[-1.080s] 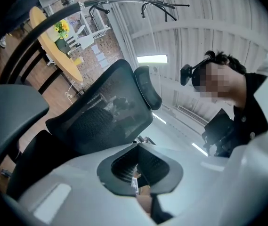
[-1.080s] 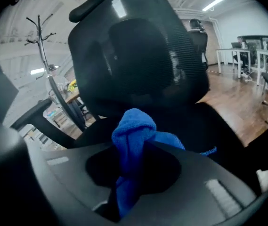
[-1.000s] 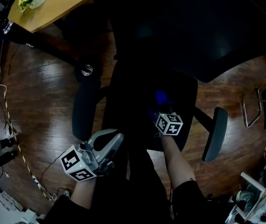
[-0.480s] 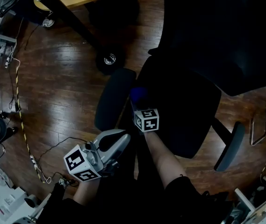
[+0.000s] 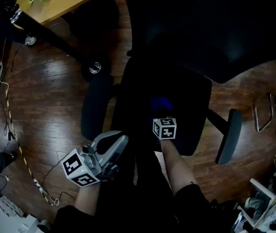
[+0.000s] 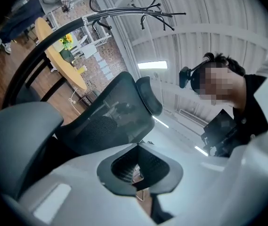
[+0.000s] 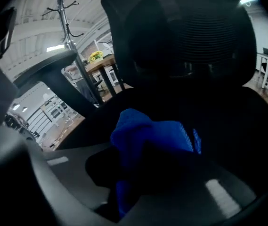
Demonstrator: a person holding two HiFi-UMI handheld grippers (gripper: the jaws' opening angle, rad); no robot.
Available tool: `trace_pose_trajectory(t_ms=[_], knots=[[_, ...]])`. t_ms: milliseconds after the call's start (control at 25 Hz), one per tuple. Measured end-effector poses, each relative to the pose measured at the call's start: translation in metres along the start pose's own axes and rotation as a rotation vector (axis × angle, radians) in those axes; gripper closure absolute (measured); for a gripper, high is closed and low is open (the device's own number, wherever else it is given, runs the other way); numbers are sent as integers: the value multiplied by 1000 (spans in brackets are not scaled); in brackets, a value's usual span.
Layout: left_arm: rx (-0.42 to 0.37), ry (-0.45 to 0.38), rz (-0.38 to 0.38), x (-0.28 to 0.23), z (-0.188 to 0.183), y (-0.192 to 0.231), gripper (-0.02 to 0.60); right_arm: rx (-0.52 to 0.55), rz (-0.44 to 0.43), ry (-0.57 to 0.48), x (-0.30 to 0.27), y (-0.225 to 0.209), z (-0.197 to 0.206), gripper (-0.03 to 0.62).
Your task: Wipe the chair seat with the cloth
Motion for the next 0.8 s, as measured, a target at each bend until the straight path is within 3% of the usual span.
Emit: trace_pose_trajectory(t_ms=[360,640,800], knots=[[0,81,50,-28,5,-7,589,-124,271,71,126,-121,57,531],[2,83,52,-34,5,-3,589,-162,273,43,137,-138,70,531],[-4,44,23,-18,-3,2,589,-248,223,-50,130,-125,61,531]])
Point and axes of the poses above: the fingertips, and each gripper's own axes: x backward along the fingers, y to its left, z out of its underside, the point moved 7 cm from there along x, backward along the fingers, and after that the axes turned 13 degrees about x, right-handed, at the moved point
